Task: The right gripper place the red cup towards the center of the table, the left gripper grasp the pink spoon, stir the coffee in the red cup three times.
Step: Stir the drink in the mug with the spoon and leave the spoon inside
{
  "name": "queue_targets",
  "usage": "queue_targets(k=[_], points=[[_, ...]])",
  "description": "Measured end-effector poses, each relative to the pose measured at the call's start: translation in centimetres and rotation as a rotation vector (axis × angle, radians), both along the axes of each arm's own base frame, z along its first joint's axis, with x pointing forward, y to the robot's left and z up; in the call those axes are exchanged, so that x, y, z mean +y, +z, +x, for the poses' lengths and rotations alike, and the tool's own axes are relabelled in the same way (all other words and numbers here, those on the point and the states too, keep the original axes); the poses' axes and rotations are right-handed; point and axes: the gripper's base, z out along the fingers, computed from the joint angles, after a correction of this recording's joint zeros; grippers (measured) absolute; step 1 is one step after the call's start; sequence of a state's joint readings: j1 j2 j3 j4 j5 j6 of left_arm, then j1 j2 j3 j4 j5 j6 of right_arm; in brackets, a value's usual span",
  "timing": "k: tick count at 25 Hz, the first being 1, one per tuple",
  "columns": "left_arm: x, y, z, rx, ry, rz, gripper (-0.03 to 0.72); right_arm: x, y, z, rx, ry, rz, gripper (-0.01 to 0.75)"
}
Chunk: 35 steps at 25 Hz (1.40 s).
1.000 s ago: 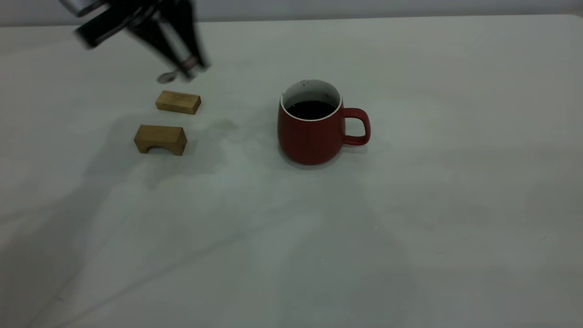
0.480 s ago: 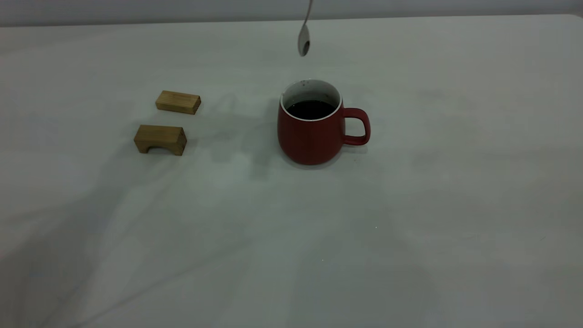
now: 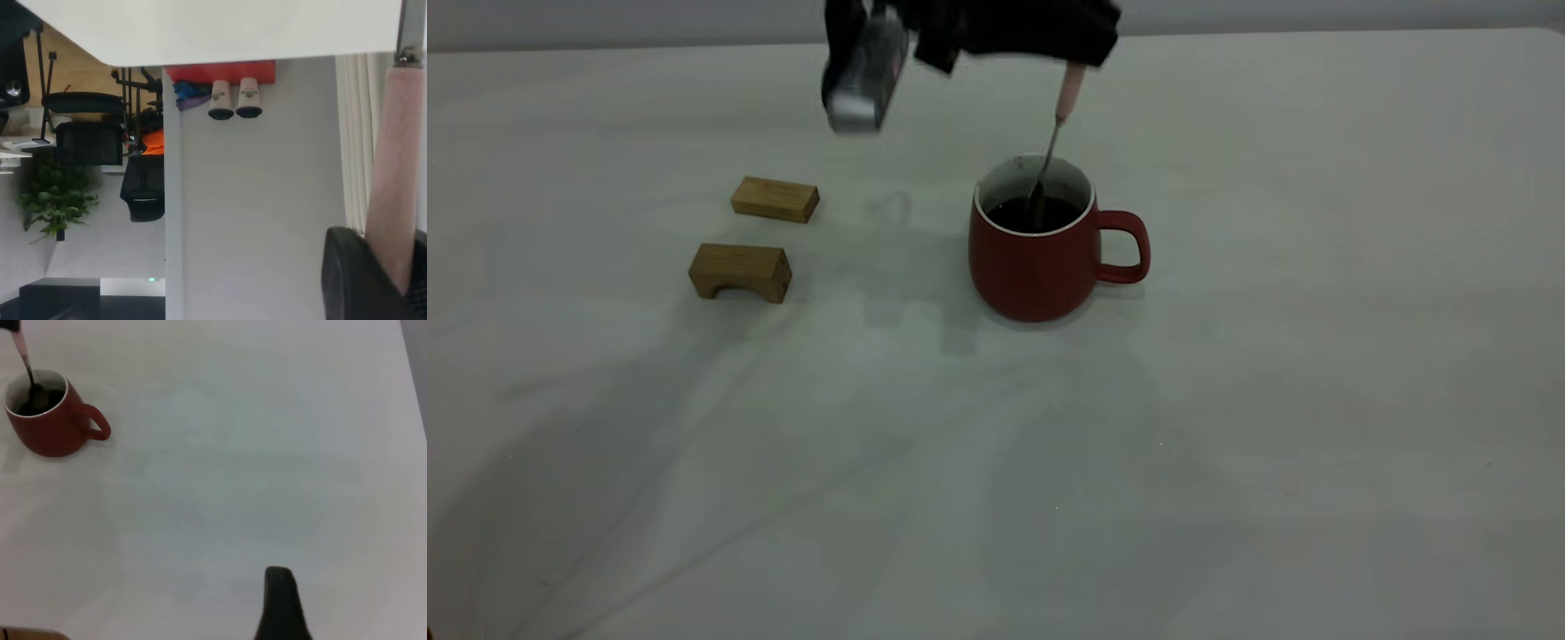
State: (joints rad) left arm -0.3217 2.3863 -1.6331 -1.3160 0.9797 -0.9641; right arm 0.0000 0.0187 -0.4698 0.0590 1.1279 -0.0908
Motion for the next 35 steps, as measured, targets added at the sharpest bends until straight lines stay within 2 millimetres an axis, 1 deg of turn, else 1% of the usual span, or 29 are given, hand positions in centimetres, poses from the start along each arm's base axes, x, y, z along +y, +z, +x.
queue_targets(k=[2, 4, 11, 15, 19, 22, 25, 28, 32, 35], points=[[0.0, -1.1, 0.0, 0.010, 0.002, 0.011, 0.169, 0.0, 0.0, 0.0, 0.000, 0.000, 0.000, 0.587], [0.1, -1.6, 0.1, 0.004, 0.007, 0.031, 0.169, 0.0, 0.0, 0.0, 0.000, 0.000, 0.000, 0.587], [0.4, -2.2, 0.9, -0.066, 0.074, 0.103, 0.169, 0.0, 0.0, 0.0, 0.000, 0.000, 0.000, 0.587], [-0.2, -2.7, 0.8, -0.060, 0.063, 0.034, 0.169, 0.0, 0.0, 0.0, 0.000, 0.000, 0.000, 0.587], [-0.6, -3.8, -0.2, 0.044, 0.003, -0.026, 0.169, 0.0, 0.0, 0.0, 0.000, 0.000, 0.000, 0.587], [-0.5, -3.3, -0.6, 0.089, -0.023, -0.009, 0.169, 0.0, 0.0, 0.0, 0.000, 0.000, 0.000, 0.586], [-0.1, -2.5, -0.4, 0.026, -0.026, 0.072, 0.169, 0.0, 0.0, 0.0, 0.000, 0.000, 0.000, 0.586], [0.0, -2.2, 0.0, -0.032, -0.010, 0.098, 0.169, 0.0, 0.0, 0.0, 0.000, 0.000, 0.000, 0.586], [-0.3, -2.6, 0.1, -0.056, -0.006, 0.048, 0.169, 0.0, 0.0, 0.0, 0.000, 0.000, 0.000, 0.586], [-0.7, -3.0, -0.3, -0.022, -0.035, -0.008, 0.169, 0.0, 0.0, 0.0, 0.000, 0.000, 0.000, 0.586]])
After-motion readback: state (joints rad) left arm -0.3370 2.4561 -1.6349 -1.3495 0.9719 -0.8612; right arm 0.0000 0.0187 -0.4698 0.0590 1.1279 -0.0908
